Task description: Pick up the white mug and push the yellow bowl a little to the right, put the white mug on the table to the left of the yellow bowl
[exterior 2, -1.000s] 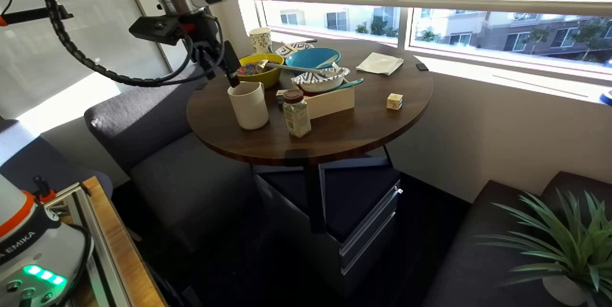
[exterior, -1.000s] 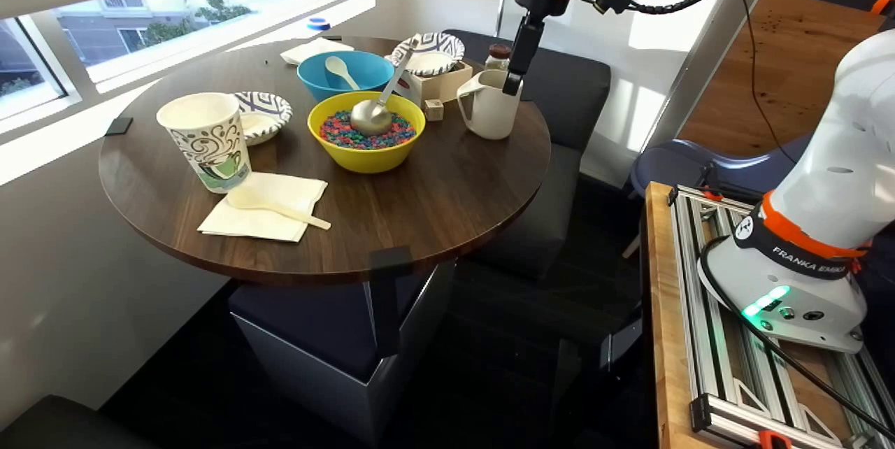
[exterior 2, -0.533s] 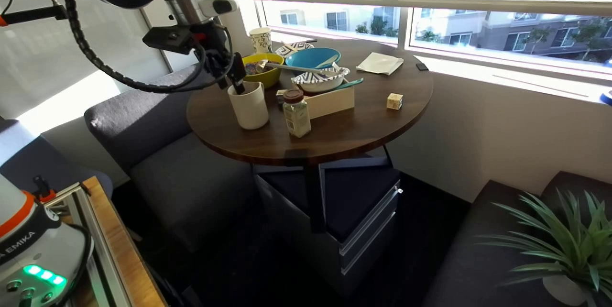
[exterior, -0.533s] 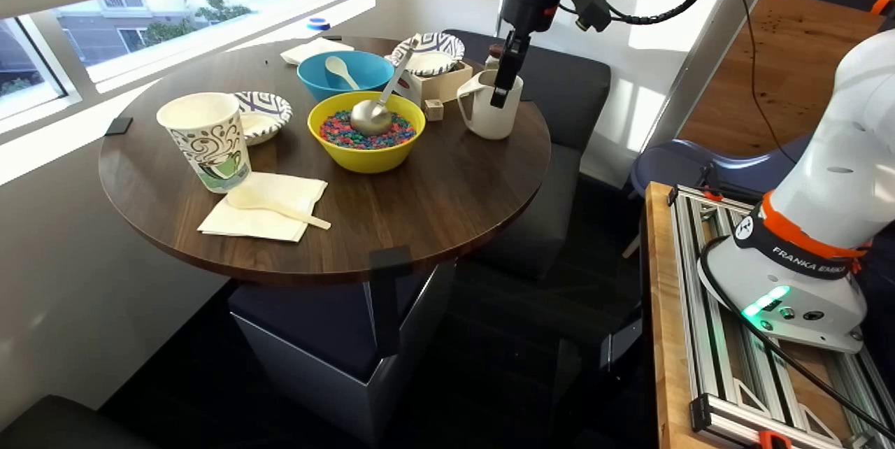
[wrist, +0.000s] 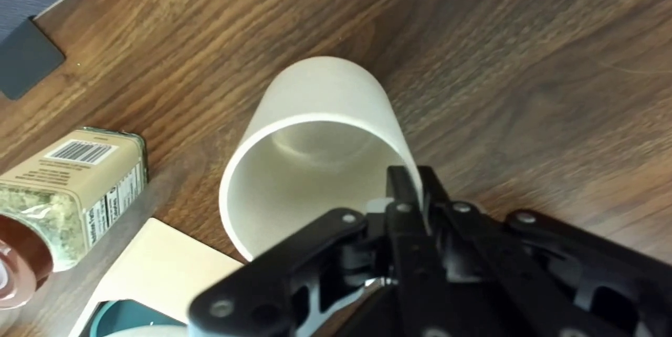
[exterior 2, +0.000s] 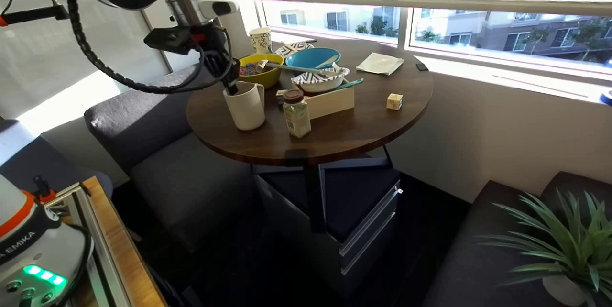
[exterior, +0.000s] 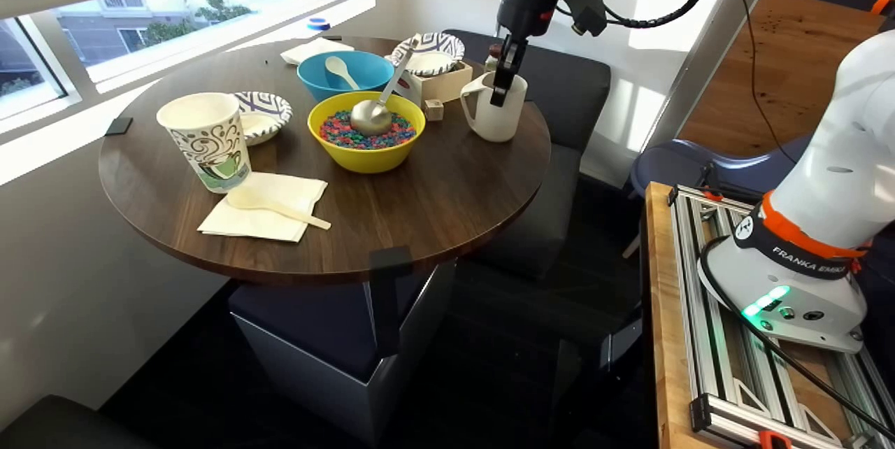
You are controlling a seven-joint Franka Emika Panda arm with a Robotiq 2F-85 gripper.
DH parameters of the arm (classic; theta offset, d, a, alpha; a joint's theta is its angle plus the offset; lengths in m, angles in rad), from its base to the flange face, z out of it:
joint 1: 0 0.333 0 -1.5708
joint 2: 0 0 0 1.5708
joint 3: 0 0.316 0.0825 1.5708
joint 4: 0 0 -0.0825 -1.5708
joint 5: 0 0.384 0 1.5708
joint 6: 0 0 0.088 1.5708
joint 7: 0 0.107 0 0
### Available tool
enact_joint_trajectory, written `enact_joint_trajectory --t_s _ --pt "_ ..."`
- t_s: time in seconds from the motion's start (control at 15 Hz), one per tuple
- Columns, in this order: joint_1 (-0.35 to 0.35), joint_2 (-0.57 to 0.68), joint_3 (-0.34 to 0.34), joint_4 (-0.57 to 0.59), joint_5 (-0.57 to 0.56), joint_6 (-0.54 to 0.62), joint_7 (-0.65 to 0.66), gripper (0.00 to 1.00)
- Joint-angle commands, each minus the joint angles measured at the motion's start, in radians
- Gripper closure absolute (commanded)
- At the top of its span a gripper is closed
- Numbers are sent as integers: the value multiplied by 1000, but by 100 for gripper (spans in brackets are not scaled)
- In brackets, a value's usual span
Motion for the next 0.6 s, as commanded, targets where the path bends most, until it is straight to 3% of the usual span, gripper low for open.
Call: enact_joint_trajectory --t_s 0.0,0.53 --pt "-8 -12 25 6 -14 -36 34 100" --pt "117 -105 97 47 74 -129 -70 99"
